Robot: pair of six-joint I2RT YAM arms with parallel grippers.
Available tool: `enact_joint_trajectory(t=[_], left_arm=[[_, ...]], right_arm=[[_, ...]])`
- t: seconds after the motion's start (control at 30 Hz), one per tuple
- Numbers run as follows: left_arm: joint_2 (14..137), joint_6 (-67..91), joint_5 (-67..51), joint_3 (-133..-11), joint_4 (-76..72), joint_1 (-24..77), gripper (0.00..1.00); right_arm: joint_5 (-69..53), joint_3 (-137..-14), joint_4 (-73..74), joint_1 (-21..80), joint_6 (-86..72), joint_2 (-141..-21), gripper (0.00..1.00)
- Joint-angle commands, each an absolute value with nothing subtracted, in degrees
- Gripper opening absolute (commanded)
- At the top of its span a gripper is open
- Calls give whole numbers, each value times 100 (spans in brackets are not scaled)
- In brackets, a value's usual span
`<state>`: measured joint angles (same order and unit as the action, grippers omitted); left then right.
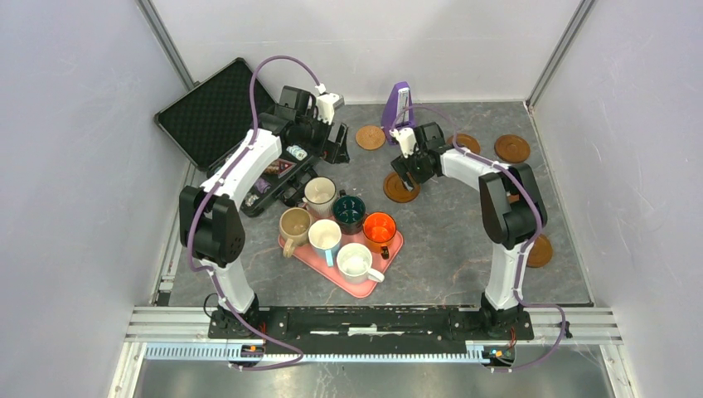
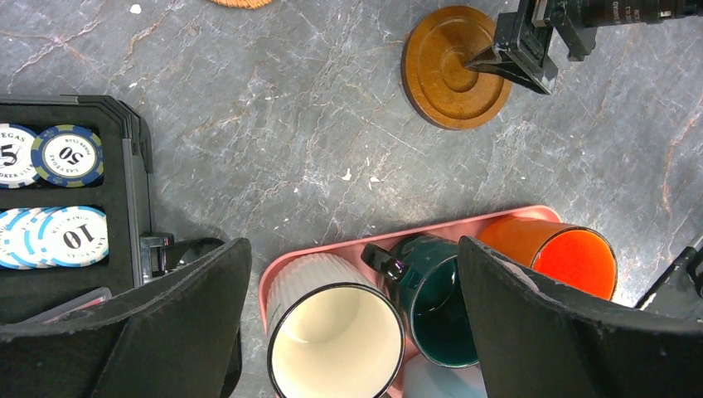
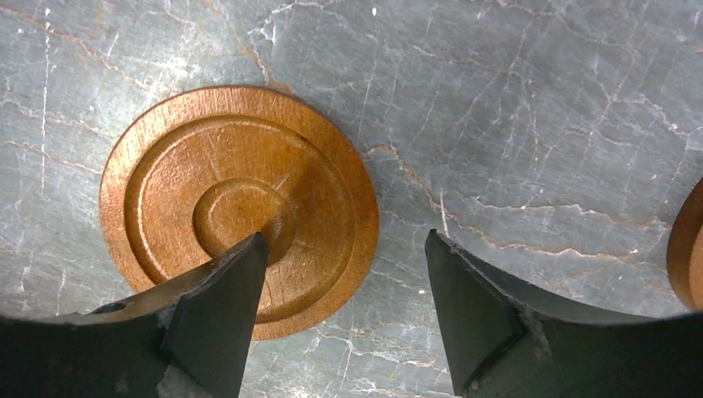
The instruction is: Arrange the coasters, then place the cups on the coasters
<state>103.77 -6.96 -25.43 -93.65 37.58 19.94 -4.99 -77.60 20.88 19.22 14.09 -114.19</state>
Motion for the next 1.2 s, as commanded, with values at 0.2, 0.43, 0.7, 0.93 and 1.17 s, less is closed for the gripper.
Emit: enact_joint_trajectory(t=[0.2, 0.43, 0.7, 0.93, 1.17], left_arm=[[10362, -940, -2555, -9653, 3735, 1971, 100], [10419, -935, -2658, -9642, 3691, 1976, 100], [10457, -994, -2663, -9675, 3691, 1971, 100], [10397, -1071, -2633, -9576, 3691, 1975, 100], [10425, -1071, -2637, -9554, 3687, 1961, 100]], right_arm=[[-645, -6567, 2659, 1013, 2089, -10655, 60], [-568, -6316, 2832, 134, 2501, -10397, 57], [-494, -6503, 2905, -282, 2662, -10468, 55], [-461, -6675, 3021, -521, 2801, -10529, 55], [-458, -6891, 3089, -750, 2864, -10564, 55]])
